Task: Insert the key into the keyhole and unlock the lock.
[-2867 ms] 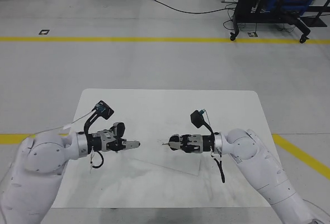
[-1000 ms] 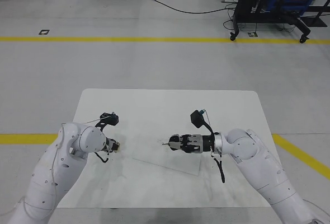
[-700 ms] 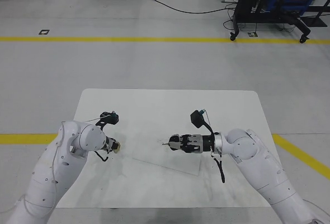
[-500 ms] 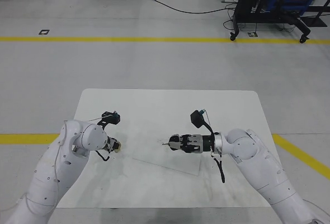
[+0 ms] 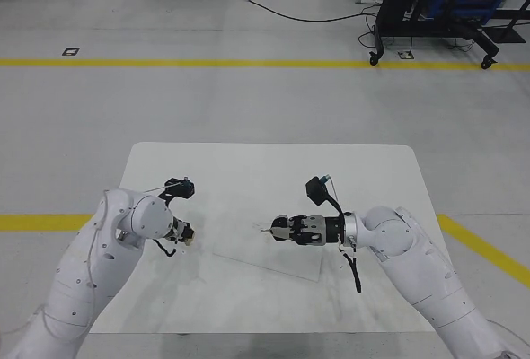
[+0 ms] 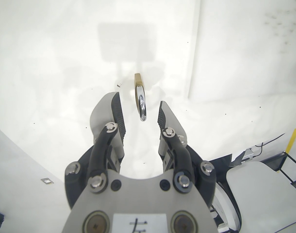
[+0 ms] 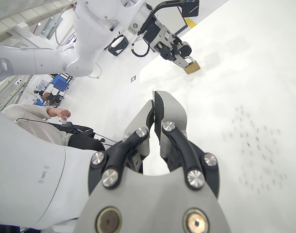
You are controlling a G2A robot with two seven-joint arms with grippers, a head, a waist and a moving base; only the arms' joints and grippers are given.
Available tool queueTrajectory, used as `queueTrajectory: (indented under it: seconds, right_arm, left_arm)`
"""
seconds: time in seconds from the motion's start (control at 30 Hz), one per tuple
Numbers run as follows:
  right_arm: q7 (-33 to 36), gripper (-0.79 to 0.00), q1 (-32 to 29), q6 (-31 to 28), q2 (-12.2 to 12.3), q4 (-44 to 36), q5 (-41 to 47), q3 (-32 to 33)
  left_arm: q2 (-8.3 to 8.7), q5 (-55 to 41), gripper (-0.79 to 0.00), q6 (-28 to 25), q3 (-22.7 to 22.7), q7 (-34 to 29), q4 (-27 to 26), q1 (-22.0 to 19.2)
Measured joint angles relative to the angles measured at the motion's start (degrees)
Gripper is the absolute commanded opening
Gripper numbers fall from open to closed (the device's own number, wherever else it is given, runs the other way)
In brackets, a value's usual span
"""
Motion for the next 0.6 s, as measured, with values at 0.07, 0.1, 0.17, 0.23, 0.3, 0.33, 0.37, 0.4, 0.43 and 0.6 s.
queueTrajectory:
  seconds: [0.07, 0.1, 0.17, 0.23, 0.3, 0.33, 0.37, 0.4, 0.43, 0.6]
  right_arm:
    - [0.0, -0.785, 0.0, 0.0, 0.0, 0.0, 0.0, 0.0]
    - [0.0, -0.785, 0.0, 0.0, 0.0, 0.0, 0.0, 0.0]
    - [0.0, -0.785, 0.0, 0.0, 0.0, 0.0, 0.0, 0.0]
    - [0.0, -0.785, 0.0, 0.0, 0.0, 0.0, 0.0, 0.0]
    - [0.0, -0.785, 0.0, 0.0, 0.0, 0.0, 0.0, 0.0]
    - [0.0, -0.785, 0.0, 0.0, 0.0, 0.0, 0.0, 0.0]
    - [0.0, -0.785, 0.0, 0.0, 0.0, 0.0, 0.0, 0.0]
    - [0.0, -0.785, 0.0, 0.0, 0.0, 0.0, 0.0, 0.0]
    - [0.0, -0.785, 0.0, 0.0, 0.0, 0.0, 0.0, 0.0]
    - [0.0, -0.785, 0.0, 0.0, 0.0, 0.0, 0.0, 0.0]
  left_arm:
    - [-0.09, 0.3, -0.785, 0.1, 0.5, -0.4, 0.2, -0.4]
    - [-0.12, 0.5, -0.785, 0.2, 0.7, -0.5, 0.4, -0.6]
    - [-0.18, 1.1, -0.785, 0.4, 1.1, -0.7, 0.7, -0.9]
    - [-0.25, 0.9, -0.785, 0.2, 1.3, -0.7, 1.1, -1.2]
    - [-0.31, 0.8, -0.785, -0.1, 1.4, -0.6, 1.8, -1.4]
    - [-0.33, 0.9, -0.785, -0.2, 1.5, -0.6, 2.1, -1.6]
    - [-0.36, 1.0, -0.785, -0.3, 1.7, -0.5, 2.5, -1.8]
    - [-0.39, 1.1, -0.785, -0.3, 1.7, -0.5, 2.7, -1.9]
    - [-0.41, 1.2, -0.785, -0.2, 1.8, -0.4, 3.0, -2.0]
    - [-0.58, 2.2, -0.785, 0.6, 2.1, 1.1, 3.9, -2.3]
